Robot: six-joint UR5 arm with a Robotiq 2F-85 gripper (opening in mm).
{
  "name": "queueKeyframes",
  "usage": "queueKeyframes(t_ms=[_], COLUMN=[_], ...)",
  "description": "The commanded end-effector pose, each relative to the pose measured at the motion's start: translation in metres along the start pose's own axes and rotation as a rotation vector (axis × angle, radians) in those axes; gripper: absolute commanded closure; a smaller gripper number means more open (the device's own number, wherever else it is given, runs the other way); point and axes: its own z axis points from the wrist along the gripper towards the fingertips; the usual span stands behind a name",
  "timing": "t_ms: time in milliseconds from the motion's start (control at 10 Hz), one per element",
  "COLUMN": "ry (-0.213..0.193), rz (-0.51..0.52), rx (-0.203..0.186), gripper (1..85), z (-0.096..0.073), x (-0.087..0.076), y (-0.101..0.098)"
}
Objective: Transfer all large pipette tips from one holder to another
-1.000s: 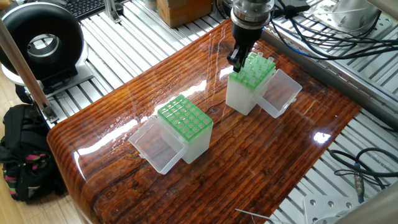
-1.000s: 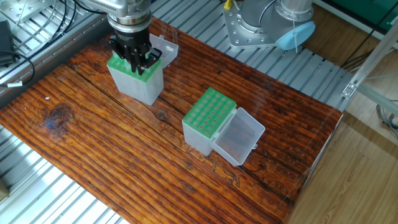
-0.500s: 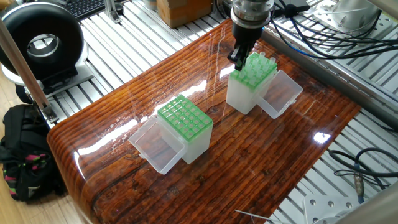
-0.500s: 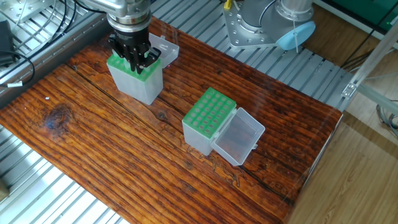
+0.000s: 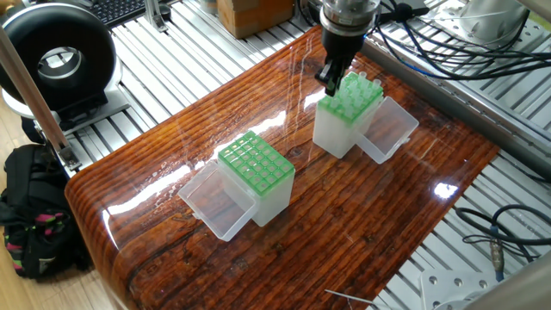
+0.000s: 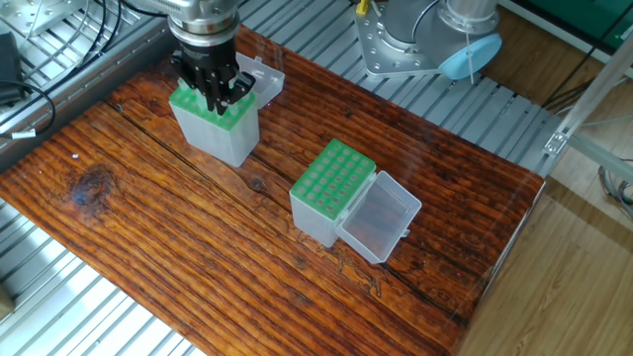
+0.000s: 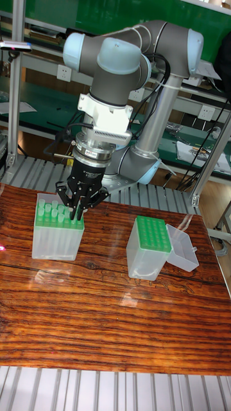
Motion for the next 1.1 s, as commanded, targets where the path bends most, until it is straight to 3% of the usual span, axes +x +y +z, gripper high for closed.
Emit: queueKeyframes(t_ms=[0,1000], ry=[-0.013,0.032], rz=[0.003,0.012], rx=[-0.017,0.004], gripper=[84.7,84.7], z=[-0.012,-0.043], x=[-0.005,0.0], y=[0.0,0.002])
